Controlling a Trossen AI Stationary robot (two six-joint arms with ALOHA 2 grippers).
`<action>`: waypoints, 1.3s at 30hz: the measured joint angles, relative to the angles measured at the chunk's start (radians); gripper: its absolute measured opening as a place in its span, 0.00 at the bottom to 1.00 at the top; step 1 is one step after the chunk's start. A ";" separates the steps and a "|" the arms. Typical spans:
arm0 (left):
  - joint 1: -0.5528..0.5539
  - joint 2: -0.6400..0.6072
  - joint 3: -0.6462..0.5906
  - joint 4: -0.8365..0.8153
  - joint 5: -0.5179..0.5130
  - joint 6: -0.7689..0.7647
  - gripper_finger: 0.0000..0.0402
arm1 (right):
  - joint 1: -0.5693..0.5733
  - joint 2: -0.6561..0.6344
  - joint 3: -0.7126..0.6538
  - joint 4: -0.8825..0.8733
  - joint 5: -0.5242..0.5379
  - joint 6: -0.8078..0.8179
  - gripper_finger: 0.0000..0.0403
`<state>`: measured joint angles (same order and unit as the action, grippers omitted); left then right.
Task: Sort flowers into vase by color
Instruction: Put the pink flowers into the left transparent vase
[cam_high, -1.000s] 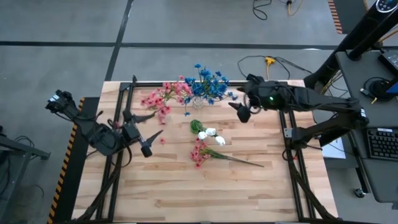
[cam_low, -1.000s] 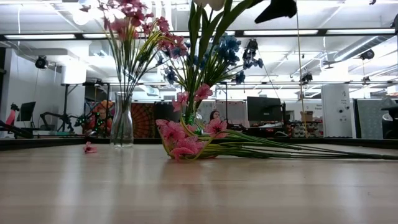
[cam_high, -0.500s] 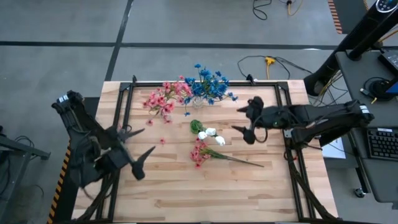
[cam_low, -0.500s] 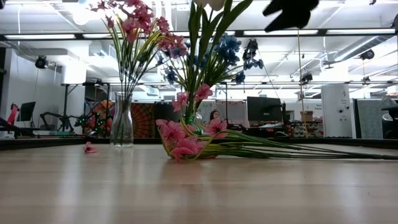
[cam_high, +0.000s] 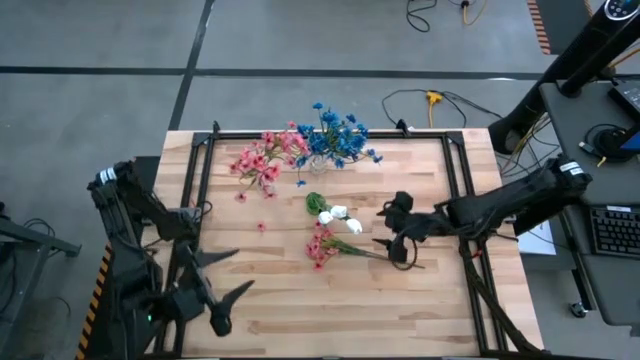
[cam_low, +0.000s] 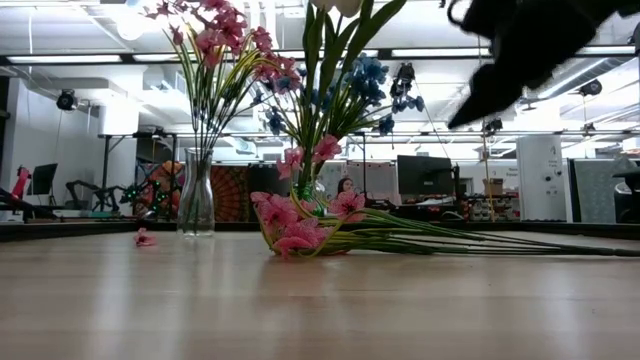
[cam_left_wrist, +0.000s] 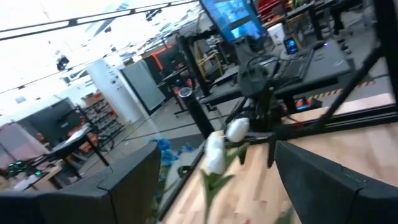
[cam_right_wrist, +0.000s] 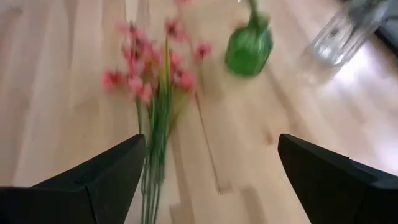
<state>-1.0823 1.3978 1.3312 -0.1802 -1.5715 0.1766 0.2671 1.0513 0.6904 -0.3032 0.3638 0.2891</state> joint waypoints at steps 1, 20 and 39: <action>-0.008 0.011 -0.001 0.001 0.000 -0.017 0.74 | 0.008 0.021 -0.016 0.014 0.002 0.007 0.89; -0.071 0.216 -0.083 0.002 0.028 -0.413 0.74 | 0.130 0.545 0.025 0.316 0.082 0.087 0.78; -0.069 0.306 -0.084 0.000 0.010 -0.583 0.74 | 0.128 0.569 0.026 0.316 0.119 0.106 0.32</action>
<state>-1.1515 1.7039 1.2469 -0.1801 -1.5616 -0.4062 0.3946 1.6203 0.7164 0.0130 0.4824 0.3956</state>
